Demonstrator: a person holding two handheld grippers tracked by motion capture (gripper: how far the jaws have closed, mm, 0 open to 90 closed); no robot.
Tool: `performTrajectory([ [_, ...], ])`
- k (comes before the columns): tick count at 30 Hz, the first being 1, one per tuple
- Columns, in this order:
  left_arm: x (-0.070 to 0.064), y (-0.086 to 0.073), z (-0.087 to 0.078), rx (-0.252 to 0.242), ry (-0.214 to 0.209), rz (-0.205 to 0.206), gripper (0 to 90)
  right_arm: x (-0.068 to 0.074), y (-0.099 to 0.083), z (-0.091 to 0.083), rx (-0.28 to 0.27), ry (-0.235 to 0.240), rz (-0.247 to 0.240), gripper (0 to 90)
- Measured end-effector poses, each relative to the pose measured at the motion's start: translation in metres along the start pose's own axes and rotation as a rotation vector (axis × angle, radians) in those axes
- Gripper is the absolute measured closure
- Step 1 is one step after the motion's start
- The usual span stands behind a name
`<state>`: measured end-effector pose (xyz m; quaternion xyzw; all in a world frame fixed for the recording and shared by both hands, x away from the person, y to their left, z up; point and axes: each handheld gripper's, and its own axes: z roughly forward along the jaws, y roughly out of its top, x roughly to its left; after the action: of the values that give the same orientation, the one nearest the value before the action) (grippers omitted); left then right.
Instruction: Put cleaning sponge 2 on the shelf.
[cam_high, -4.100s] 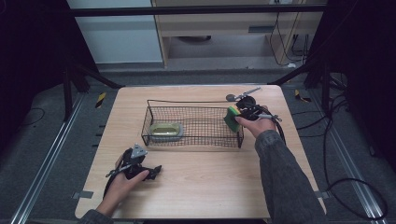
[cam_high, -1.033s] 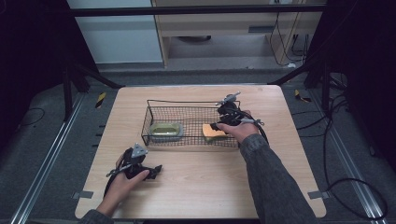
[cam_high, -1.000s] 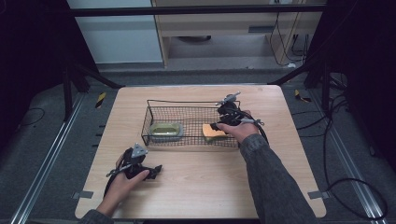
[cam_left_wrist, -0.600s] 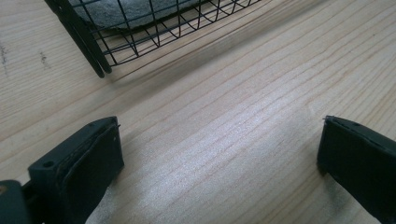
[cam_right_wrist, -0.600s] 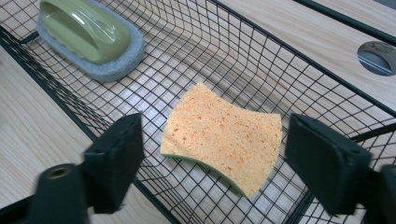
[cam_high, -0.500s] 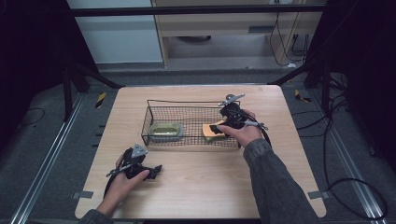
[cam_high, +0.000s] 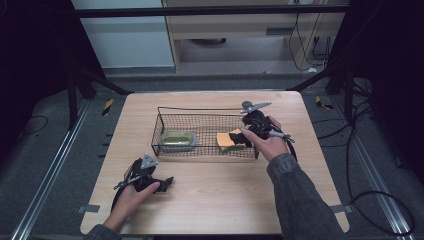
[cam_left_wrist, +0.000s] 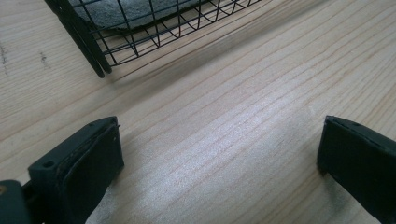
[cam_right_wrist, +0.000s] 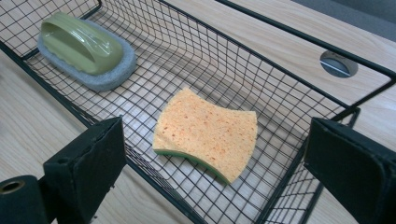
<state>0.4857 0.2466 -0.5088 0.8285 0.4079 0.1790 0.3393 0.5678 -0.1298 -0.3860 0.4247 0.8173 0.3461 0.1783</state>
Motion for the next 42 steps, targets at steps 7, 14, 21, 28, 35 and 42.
performTrajectory([
  [7, 0.0, 0.0, 0.0, 0.0, 0.0, 0.0, 0.0, -0.007, -0.006, -0.009, -0.022, -0.021, 0.018, 6.3],
  [14, 0.0, 0.0, 0.0, 0.0, 0.0, 0.0, 0.0, -0.012, -0.013, -0.019, -0.038, -0.038, 0.019, 6.4],
  [21, 0.0, 0.0, 0.0, 0.0, 0.0, 0.0, 0.0, -0.019, -0.024, -0.032, -0.093, -0.075, 0.002, 6.7],
  [28, 0.0, 0.0, 0.0, 0.0, 0.0, 0.0, 0.0, -0.026, -0.041, -0.042, -0.139, -0.13, -0.004, 6.8],
  [35, 0.0, 0.0, 0.0, 0.0, 0.0, -0.001, 0.0, -0.039, -0.071, -0.055, -0.152, -0.146, 0.042, 7.6],
  [42, 0.0, 0.0, 0.0, 0.0, 0.0, 0.0, 0.0, -0.049, -0.1, -0.058, -0.133, -0.159, 0.092, 8.0],
])
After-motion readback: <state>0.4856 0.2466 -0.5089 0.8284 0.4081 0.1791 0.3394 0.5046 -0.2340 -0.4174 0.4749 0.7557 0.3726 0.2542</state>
